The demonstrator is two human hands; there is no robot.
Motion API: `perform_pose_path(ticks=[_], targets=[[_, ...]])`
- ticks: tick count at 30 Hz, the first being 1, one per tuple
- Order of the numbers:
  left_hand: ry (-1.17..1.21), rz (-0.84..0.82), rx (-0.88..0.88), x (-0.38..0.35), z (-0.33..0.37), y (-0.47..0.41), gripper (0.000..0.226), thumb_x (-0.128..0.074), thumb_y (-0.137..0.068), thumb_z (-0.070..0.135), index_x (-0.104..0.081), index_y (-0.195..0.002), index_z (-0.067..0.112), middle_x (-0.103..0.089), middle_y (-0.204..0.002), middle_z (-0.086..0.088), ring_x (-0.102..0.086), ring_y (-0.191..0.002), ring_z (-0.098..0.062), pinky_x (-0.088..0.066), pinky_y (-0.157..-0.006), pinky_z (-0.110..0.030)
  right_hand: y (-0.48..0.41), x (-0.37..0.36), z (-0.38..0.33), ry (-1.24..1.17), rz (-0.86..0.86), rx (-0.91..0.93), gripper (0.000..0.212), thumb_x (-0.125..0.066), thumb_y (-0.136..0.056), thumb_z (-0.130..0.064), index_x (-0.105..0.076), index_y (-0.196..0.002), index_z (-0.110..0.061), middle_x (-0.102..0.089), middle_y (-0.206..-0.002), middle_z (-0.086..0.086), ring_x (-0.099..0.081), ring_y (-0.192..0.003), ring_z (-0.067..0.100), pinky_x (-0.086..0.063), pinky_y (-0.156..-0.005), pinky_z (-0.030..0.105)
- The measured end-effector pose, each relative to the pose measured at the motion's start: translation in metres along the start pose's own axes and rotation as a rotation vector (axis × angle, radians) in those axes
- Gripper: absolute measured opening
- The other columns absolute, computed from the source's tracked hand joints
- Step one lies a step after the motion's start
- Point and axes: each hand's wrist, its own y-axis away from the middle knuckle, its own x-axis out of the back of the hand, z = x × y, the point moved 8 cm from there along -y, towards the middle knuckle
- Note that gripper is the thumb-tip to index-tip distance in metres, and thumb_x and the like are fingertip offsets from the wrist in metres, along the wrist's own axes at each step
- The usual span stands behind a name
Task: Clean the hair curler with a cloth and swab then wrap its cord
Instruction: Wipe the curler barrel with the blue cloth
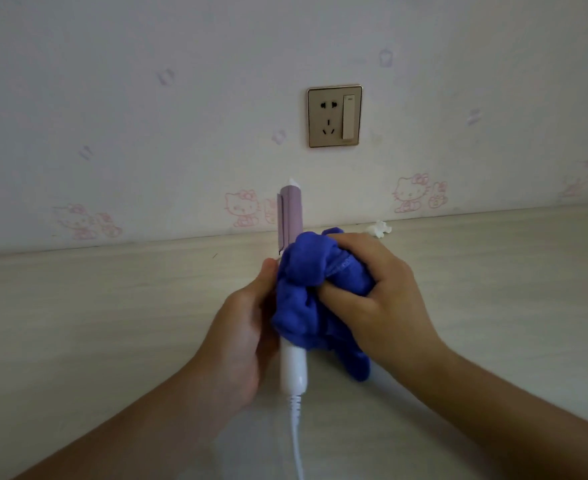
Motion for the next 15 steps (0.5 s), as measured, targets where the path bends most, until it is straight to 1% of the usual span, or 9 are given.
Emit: perform_pose_path(ticks=[1,3,6,7,9,11,13,14,15], targets=[[0.007,0.001,0.003,0.001,0.002,0.001,0.049,-0.044,-0.105,0.044,-0.074,-0.125,0.011,-0.071,-0.13,-0.018,-0.067,-0.118,-0.02,-0.052,-0.106,-0.042,0.0,-0.001,0.002,-0.02,0.001,-0.017,0.034,-0.07,-0.076,-0.016,-0.072,-0.107,-0.031,-0.071,-0.1,-0.012,-0.067,-0.097,0.009,-0.051,-0.084,0.02],[0.0,0.034,-0.01,0.006,0.007,0.001,0.046,-0.044,-0.105,0.04,-0.076,-0.122,0.012,-0.075,-0.124,-0.012,-0.071,-0.114,-0.019,-0.057,-0.093,-0.037,0.002,-0.007,-0.002,-0.004,-0.056,0.006,0.035,-0.072,-0.074,-0.016,-0.072,-0.105,-0.031,-0.069,-0.099,-0.011,-0.067,-0.097,0.01,-0.05,-0.083,0.019],[0.077,0.019,0.01,0.009,0.011,0.001,0.048,-0.05,-0.097,0.044,-0.083,-0.099,0.009,-0.078,-0.091,-0.011,-0.078,-0.082,-0.022,-0.062,-0.069,-0.031,0.01,-0.026,-0.011,0.081,-0.31,0.12,0.043,-0.077,-0.07,-0.016,-0.073,-0.111,-0.028,-0.065,-0.104,-0.008,-0.065,-0.097,0.012,-0.051,-0.088,0.028],[0.065,0.065,0.013,0.014,0.013,0.0,0.046,-0.053,-0.096,0.045,-0.079,-0.099,0.008,-0.075,-0.081,-0.012,-0.075,-0.072,-0.024,-0.062,-0.064,-0.032,0.014,-0.033,-0.011,0.095,-0.389,0.128,0.045,-0.079,-0.07,-0.017,-0.073,-0.113,-0.028,-0.065,-0.105,-0.007,-0.065,-0.099,0.013,-0.052,-0.09,0.033],[0.002,0.139,-0.006,0.021,0.02,0.0,0.038,-0.057,-0.099,0.039,-0.068,-0.116,0.007,-0.069,-0.081,-0.013,-0.069,-0.07,-0.025,-0.059,-0.066,-0.035,0.018,-0.042,-0.01,0.095,-0.438,0.121,0.047,-0.079,-0.071,-0.02,-0.072,-0.116,-0.03,-0.064,-0.107,-0.008,-0.064,-0.1,0.012,-0.052,-0.092,0.037],[-0.009,0.167,-0.054,0.02,0.025,0.001,0.043,-0.056,-0.099,0.03,-0.062,-0.132,0.004,-0.071,-0.101,-0.018,-0.071,-0.089,-0.031,-0.057,-0.081,-0.041,0.012,-0.036,-0.011,0.097,-0.342,0.131,0.046,-0.077,-0.072,-0.022,-0.071,-0.116,-0.032,-0.065,-0.105,-0.01,-0.064,-0.098,0.01,-0.051,-0.09,0.029],[0.024,0.145,-0.076,0.013,0.023,0.001,0.04,-0.051,-0.101,0.022,-0.059,-0.137,0.006,-0.07,-0.124,-0.018,-0.069,-0.112,-0.035,-0.055,-0.091,-0.043,0.002,-0.014,-0.006,0.088,-0.154,0.093,0.041,-0.074,-0.071,-0.021,-0.071,-0.111,-0.033,-0.066,-0.101,-0.013,-0.064,-0.096,0.007,-0.048,-0.086,0.018],[0.021,0.119,-0.091,0.009,0.023,0.0,0.034,-0.048,-0.103,0.019,-0.063,-0.132,0.008,-0.072,-0.123,-0.016,-0.072,-0.11,-0.032,-0.058,-0.086,-0.04,-0.002,-0.002,-0.001,0.077,-0.064,0.055,0.037,-0.072,-0.072,-0.021,-0.07,-0.107,-0.033,-0.067,-0.1,-0.013,-0.065,-0.096,0.006,-0.048,-0.085,0.016],[0.001,0.113,-0.109,0.007,0.022,-0.001,0.028,-0.047,-0.104,0.018,-0.067,-0.124,0.011,-0.076,-0.115,-0.014,-0.075,-0.1,-0.028,-0.061,-0.079,-0.037,-0.004,0.005,0.004,0.058,-0.008,0.014,0.034,-0.071,-0.074,-0.02,-0.071,-0.105,-0.032,-0.069,-0.101,-0.013,-0.066,-0.097,0.006,-0.05,-0.085,0.018]])
